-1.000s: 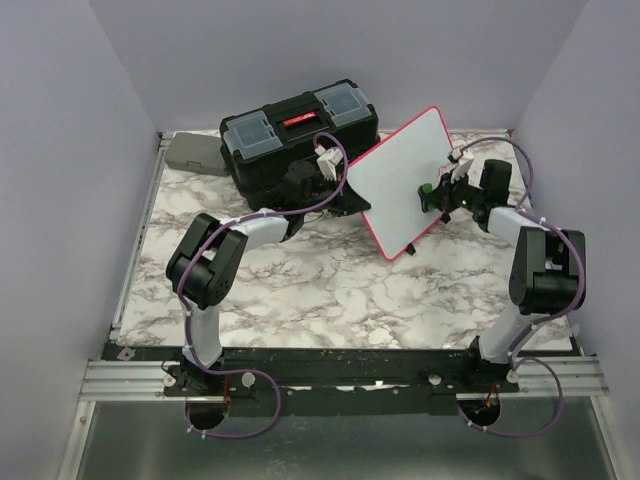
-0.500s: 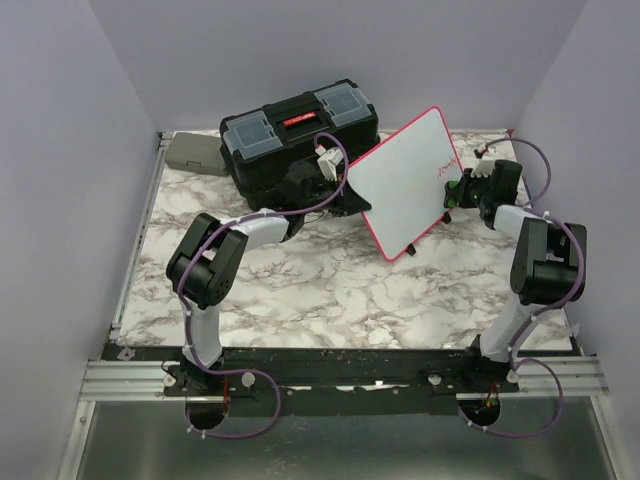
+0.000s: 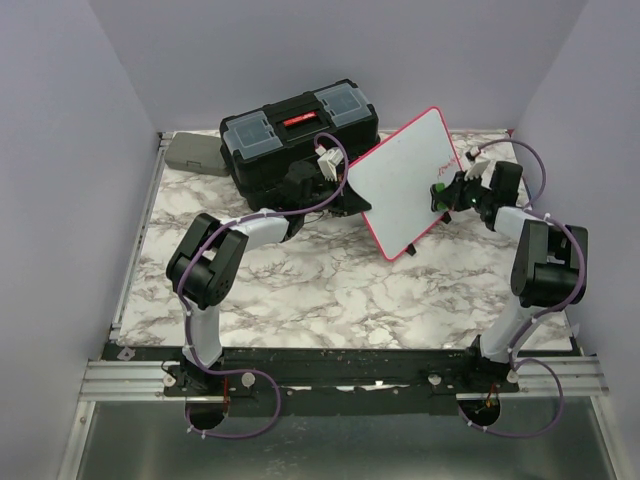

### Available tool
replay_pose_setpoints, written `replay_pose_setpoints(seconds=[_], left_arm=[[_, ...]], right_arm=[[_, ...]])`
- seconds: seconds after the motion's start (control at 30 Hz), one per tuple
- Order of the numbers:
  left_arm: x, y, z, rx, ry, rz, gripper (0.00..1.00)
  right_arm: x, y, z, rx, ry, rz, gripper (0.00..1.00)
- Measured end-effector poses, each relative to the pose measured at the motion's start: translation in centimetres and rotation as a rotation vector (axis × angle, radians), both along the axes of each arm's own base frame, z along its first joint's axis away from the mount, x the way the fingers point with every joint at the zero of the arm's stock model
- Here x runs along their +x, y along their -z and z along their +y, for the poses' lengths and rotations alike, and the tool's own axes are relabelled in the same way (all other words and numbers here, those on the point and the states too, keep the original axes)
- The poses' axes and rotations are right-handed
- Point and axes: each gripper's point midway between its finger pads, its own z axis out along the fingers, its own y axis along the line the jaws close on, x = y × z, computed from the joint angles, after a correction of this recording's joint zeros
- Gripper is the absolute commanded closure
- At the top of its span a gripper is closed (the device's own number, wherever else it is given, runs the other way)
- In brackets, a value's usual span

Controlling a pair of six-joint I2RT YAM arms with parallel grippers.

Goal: Erase the whiteboard
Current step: Erase the whiteboard at the whiteboard stand.

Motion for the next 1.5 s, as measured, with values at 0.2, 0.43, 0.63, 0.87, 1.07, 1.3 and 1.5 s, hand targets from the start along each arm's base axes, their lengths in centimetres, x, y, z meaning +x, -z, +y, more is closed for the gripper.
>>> replay_pose_setpoints(seconds=[0.2, 0.43, 0.63, 0.87, 1.07, 1.3, 1.5], left_arm=[[0.0, 0.1, 0.0, 0.0, 0.0, 0.001, 1.0], [-0.1, 0.1, -0.2, 0.0, 0.007, 0.001, 1.0], [-0.1, 0.1, -0.2, -0.001, 0.009, 0.001, 1.0], [-0.1, 0.1, -0.2, -0.001, 0.008, 0.001, 1.0], [-0.1, 0.1, -0.2, 0.0, 0.007, 0.0, 1.0], [-0.1, 0.1, -0.2, 0.001, 0.008, -0.002, 1.0], [0.0, 0.1, -0.2, 0.0, 0.008, -0.002, 1.0]], right_arm=[[0.7, -0.3, -0.6, 0.019, 0.171, 0.03, 0.99], [2.3, -0.2, -4.2, -0.009, 0.374, 0.046, 0.99], [2.6, -0.4, -2.5, 0.045, 0.233, 0.071, 0.99], [2.1, -1.9, 0.1, 0.055, 0.161, 0.04, 0.99], [3.1, -1.4, -2.1, 0.009, 0.371, 0.066, 0.99], [3.7, -0.3, -4.5, -0.014, 0.482, 0.096, 0.99], [3.6, -1.2, -1.5, 0.058, 0.256, 0.098, 0.99]])
